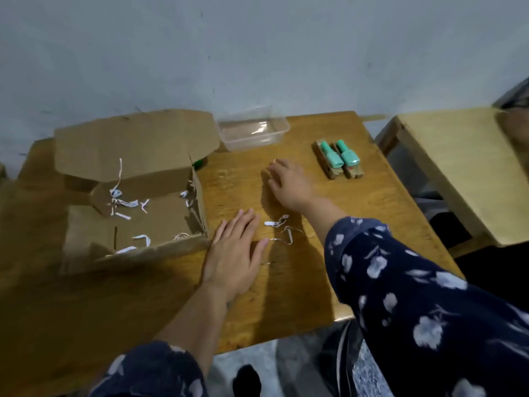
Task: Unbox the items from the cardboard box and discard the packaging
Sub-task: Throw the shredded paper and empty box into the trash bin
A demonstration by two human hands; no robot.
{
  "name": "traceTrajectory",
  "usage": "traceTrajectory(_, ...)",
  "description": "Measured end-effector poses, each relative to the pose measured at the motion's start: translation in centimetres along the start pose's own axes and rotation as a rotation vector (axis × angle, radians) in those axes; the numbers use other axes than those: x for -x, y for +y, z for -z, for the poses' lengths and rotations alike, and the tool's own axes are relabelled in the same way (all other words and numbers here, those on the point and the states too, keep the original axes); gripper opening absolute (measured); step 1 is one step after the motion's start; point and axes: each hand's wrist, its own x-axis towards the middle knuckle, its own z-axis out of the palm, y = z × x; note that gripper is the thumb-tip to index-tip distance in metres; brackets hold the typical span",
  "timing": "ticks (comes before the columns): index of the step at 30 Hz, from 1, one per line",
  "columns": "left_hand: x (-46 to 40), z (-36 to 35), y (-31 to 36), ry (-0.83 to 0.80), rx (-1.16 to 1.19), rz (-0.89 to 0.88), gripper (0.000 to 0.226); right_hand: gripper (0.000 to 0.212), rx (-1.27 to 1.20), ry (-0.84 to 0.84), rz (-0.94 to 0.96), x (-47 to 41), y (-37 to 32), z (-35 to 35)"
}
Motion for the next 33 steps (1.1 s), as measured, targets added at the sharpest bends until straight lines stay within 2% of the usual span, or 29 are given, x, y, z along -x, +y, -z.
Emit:
traceTrajectory(6,-0.3,0.0,-0.2,0.001,0.04,0.008,0.059,0.044,0.088,-0.043,0.006,-2.0,1.1,-0.9)
traceTrajectory(10,-0.2,-0.1,-0.2,0.013,0.018,0.007,0.055,0.036,-0.06,0.07,0.067,2.1,1.0,-1.8)
traceTrajectory(16,-0.2,0.0,0.0,0.018,0.025,-0.003,0.052,0.038,-0.061,-0.016,0.268,9.7,0.8,-2.9)
traceTrajectory(19,0.0,0.0,0.1,0.023,-0.002,-0.002,0.052,0.022,-0.068,0.042,0.336,11.9,1.5,-2.9)
traceTrajectory(22,0.1,0.0,0.5,0.004,-0.039,0.013,0.049,0.014,-0.059,0.13,0.288,12.7,2.9,-1.8)
traceTrajectory(28,-0.5,0.2,1.7,-0.048,-0.044,0.072,0.052,0.033,0.062,0.201,0.017,11.3,5.4,1.2)
traceTrajectory(33,-1.5,-0.9,2.9,-0.081,-0.134,0.042,0.056,0.031,0.026,0.161,0.009,6.3,3.7,1.7)
